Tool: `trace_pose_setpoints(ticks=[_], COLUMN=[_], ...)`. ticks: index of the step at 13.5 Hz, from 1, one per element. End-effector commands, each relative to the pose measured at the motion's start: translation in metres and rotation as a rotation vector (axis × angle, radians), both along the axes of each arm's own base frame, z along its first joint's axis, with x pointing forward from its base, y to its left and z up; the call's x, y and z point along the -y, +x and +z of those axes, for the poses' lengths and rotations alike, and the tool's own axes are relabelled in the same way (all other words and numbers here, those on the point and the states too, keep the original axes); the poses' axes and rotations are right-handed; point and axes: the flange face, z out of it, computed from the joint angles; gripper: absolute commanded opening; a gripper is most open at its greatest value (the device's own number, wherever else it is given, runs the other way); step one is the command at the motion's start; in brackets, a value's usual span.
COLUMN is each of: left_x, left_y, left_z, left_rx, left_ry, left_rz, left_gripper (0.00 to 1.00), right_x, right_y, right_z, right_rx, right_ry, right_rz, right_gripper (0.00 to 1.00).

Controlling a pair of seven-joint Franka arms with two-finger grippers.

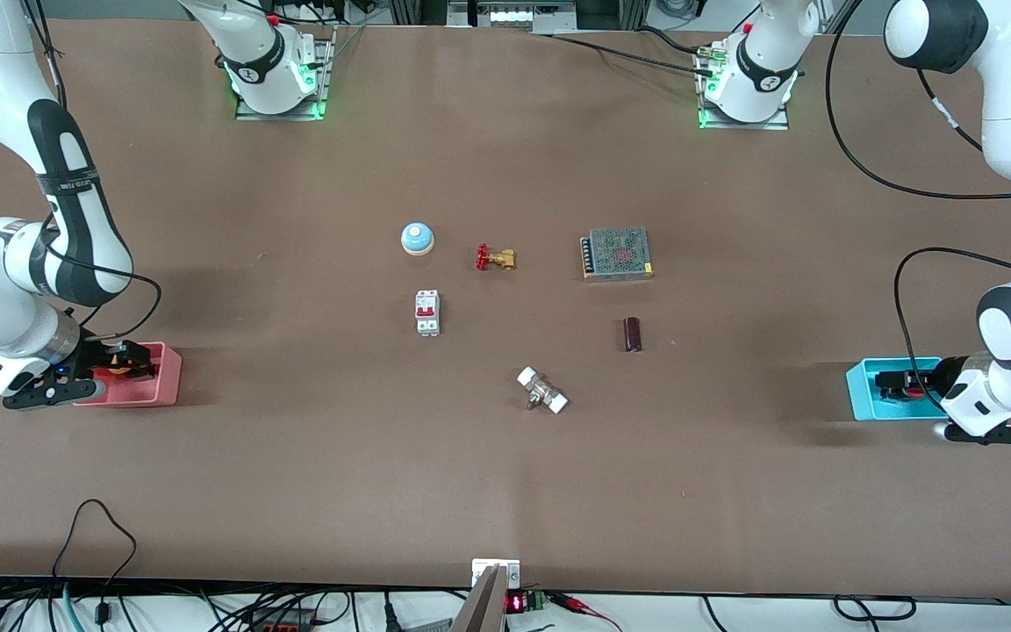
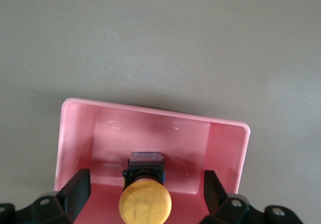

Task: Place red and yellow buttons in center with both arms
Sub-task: 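Lower both grippers and close on the yellow and red buttons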

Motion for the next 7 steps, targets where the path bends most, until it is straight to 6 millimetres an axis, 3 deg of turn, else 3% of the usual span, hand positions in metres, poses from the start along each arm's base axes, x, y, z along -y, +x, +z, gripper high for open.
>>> trace_pose_setpoints(ticks=[1,5,7], left_x=[-0.0028,-0.0011,-0.0023], left_y=[0.0004,0.002,0.0019], left_z=[-0.0035,-0.0026,-0.0015], left_rx=[-0.003,-0.001,0.001], left_ry=[0.015,0.017,0.018], left_rz=[-0.031,-0.042,-0.043], left_gripper=[0.92,0.92,0.84], right_x=[0.0028,0.0069,0.0058], right_y=[-0.0024,-0.0092,-0.0098], right_z=[0.0002,-0.0074,-0.0084], right_rx=[0.007,-0.014,-0.018], right_ry=[0.016,0.021,0.023], right_rz=[0.013,0.009,0.01], right_gripper=[0.98,0.98,0.97])
